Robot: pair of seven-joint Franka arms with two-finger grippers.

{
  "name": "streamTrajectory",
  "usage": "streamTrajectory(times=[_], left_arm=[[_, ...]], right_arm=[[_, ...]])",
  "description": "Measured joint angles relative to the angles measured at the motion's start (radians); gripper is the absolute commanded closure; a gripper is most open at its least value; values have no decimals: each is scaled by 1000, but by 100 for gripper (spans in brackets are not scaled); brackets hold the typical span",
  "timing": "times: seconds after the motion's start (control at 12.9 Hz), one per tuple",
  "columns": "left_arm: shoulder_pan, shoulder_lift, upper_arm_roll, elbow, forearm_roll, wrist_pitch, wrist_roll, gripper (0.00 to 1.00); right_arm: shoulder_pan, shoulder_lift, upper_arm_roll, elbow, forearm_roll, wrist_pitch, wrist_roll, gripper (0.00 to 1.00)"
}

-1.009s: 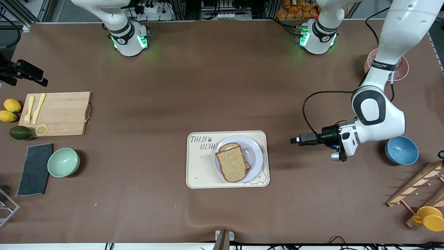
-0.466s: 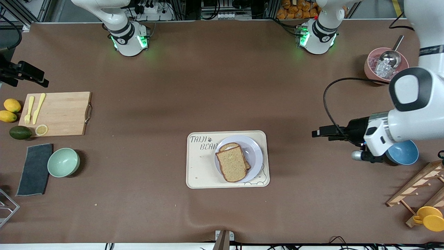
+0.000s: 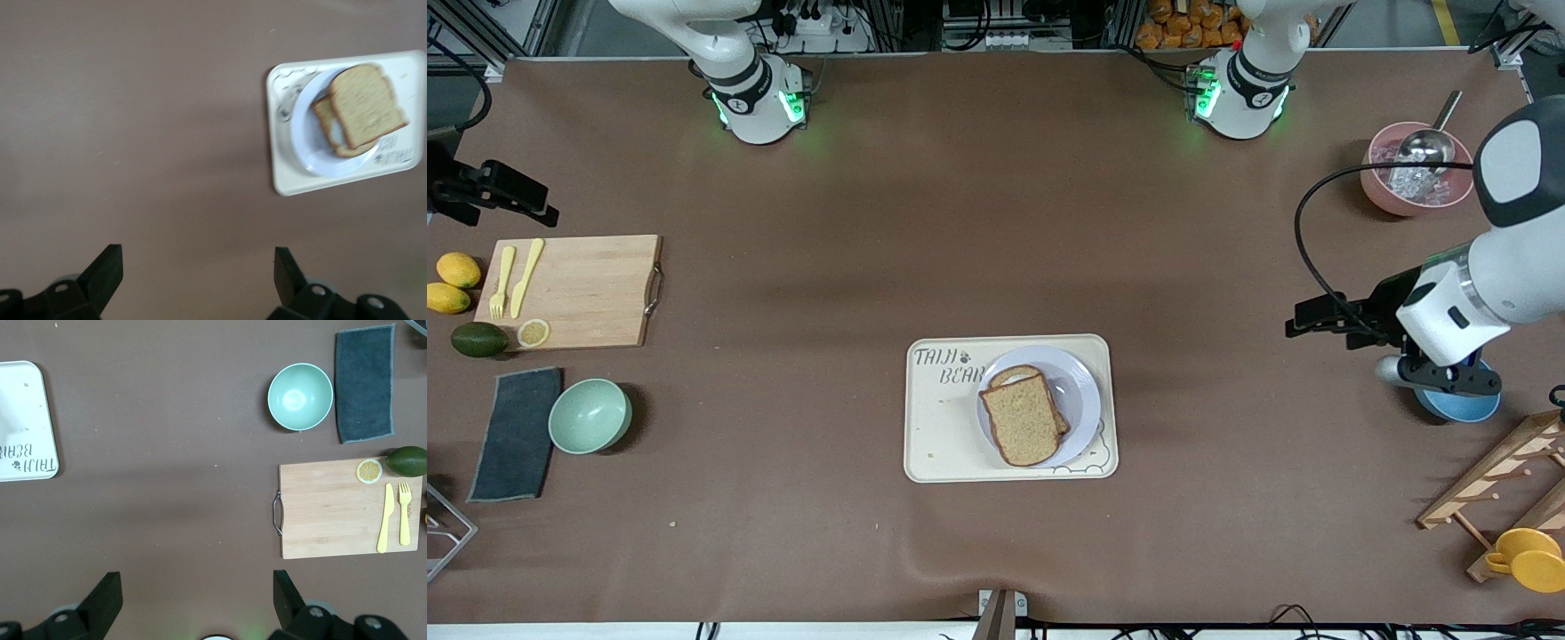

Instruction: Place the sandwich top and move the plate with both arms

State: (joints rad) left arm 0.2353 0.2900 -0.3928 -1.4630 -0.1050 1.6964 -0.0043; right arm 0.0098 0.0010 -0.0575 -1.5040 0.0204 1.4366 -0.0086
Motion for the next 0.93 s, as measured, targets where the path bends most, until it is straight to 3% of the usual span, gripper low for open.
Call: streamTrajectory(times=[0.23, 0.54, 0.93], left_arm=[[-4, -69, 27, 12, 50, -33, 0, 0], [-52, -172, 125, 14, 103, -84, 0, 0], [-92, -223, 176, -6, 108, -212, -41, 0]], right_arm=[[0, 1, -2, 0, -1, 2, 0, 0], [0, 2, -2, 0, -1, 2, 0, 0], [0, 2, -2, 0, -1, 2, 0, 0]])
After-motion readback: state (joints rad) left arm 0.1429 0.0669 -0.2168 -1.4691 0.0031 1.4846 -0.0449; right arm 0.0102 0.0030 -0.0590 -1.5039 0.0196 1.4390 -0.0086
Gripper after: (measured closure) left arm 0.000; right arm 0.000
